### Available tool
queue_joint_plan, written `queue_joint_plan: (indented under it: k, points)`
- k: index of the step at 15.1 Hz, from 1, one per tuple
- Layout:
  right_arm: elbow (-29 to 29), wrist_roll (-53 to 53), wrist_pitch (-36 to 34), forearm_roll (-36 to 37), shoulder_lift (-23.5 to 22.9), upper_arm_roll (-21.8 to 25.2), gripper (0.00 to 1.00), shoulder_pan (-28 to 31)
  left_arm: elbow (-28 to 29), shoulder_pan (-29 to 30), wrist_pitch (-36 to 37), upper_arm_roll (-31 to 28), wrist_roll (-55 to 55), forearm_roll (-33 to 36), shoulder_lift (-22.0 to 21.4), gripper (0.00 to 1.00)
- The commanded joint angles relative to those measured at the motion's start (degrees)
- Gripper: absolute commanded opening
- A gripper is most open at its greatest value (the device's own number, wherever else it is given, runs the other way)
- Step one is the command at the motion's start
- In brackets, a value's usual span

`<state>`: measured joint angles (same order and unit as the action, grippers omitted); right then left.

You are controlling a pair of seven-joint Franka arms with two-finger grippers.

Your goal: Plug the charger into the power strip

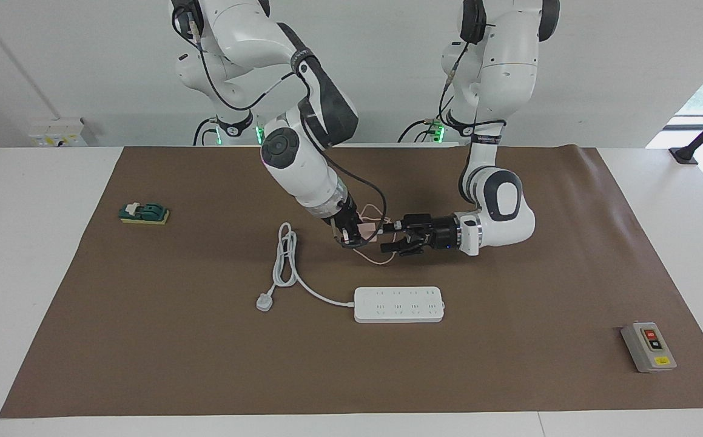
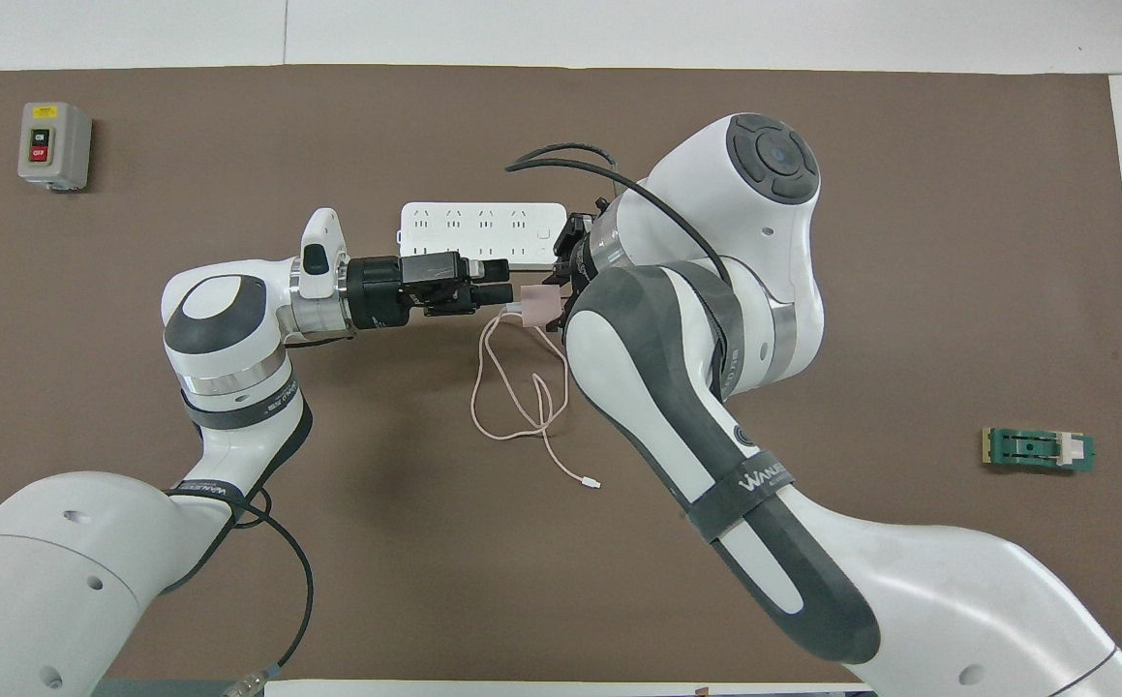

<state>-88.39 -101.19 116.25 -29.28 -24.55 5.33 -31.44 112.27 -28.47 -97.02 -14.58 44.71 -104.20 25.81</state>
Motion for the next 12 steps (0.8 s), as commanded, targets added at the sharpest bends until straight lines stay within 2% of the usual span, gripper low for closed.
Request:
queue_joint_plan:
  k: [1, 12]
  points:
    - [2.1, -2.9, -1.0, 1.2, -0.9, 0.1, 0.06, -1.0, 2.1, -2.4, -0.3, -2.0, 1.8, -1.1, -0.6, 1.0]
    - [2.4, -3.3, -0.7, 1.3, -1.0, 0.1, 0.09, -0.9, 5.7, -2.9, 1.7, -2.8, 2.2, -0.9, -3.3, 1.0]
